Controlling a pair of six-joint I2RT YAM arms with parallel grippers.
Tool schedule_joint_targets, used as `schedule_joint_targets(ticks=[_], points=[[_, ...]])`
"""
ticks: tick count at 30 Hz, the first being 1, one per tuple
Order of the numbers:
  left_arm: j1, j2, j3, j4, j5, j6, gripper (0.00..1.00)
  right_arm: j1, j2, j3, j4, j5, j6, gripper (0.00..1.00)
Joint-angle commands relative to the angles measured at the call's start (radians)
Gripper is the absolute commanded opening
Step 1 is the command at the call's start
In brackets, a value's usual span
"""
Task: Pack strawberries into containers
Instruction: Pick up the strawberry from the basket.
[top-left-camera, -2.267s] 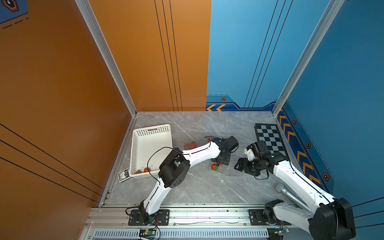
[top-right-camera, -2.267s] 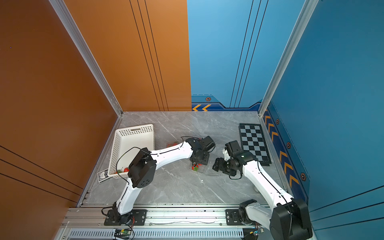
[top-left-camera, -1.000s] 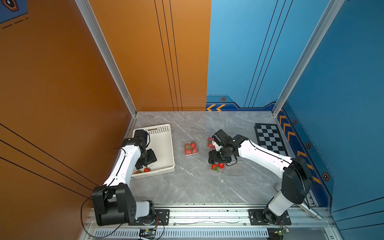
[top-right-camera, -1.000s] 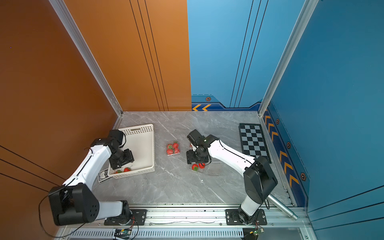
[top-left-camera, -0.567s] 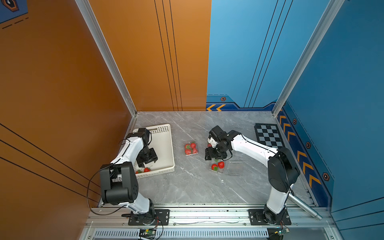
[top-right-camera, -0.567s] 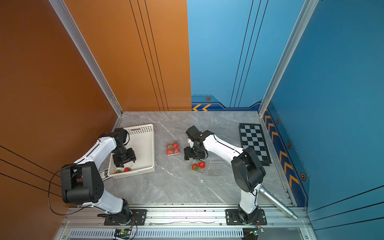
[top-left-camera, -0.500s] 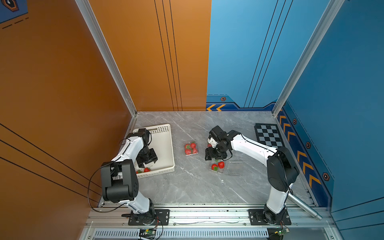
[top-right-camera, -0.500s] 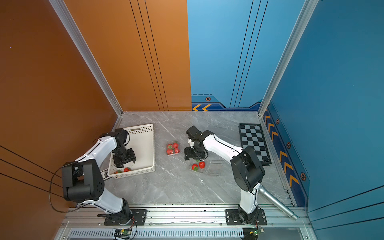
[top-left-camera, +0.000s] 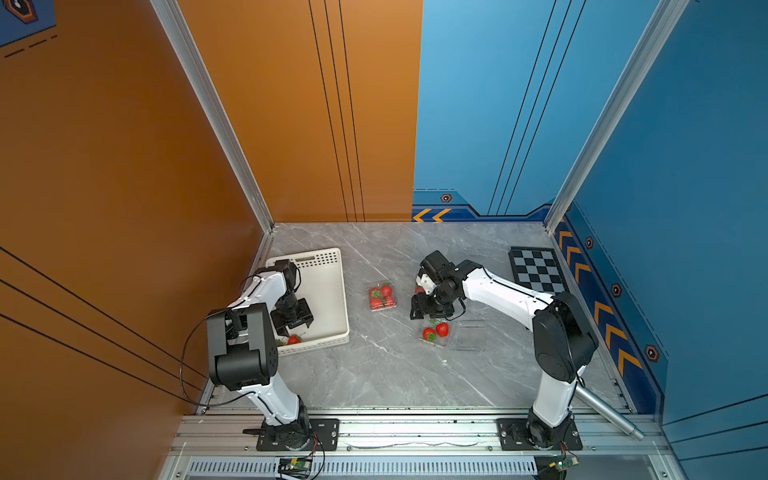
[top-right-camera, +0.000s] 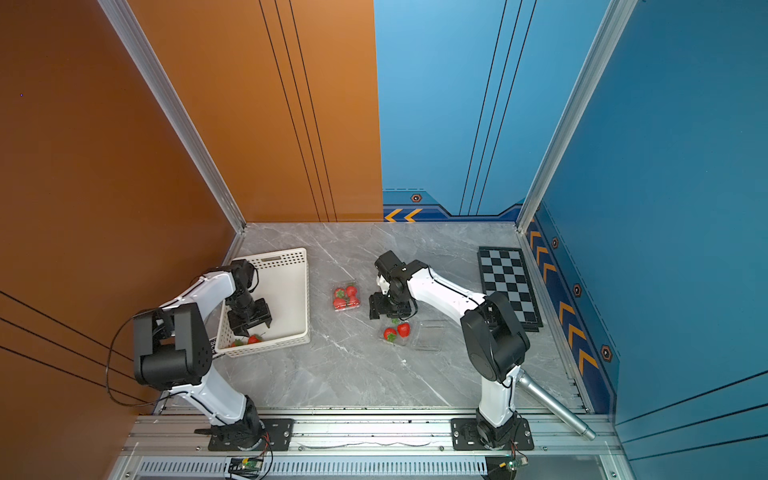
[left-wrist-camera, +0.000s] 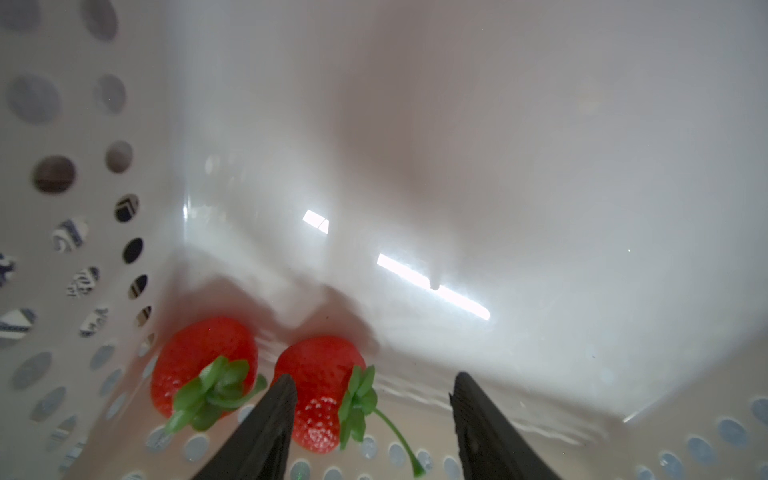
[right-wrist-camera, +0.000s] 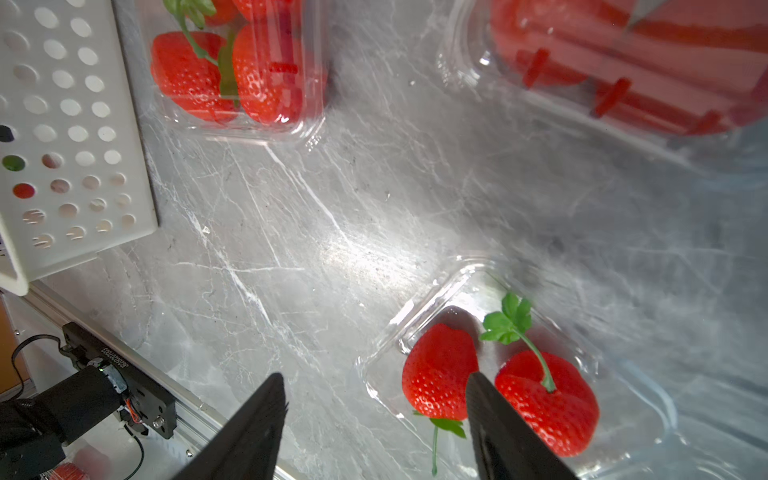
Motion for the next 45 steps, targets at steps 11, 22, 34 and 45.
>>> schedule_joint_targets(ticks=[11,22,34,45], points=[[0.004,0.047,-0.064,-0.018,0.006,-0.017,0.63,-0.031,-0.098,-0.102,0.035,-0.006,0.013,0.71],[-0.052,0.089,-0.073,-0.029,0.020,-0.029,0.60,-0.062,-0.151,-0.142,0.044,-0.004,0.021,0.71],[-0.086,0.105,-0.055,-0.025,0.029,-0.031,0.40,-0.071,-0.184,-0.160,0.051,-0.007,0.034,0.71],[-0.123,0.083,-0.035,-0.026,0.045,-0.034,0.21,-0.071,-0.210,-0.173,0.051,-0.001,0.043,0.71]])
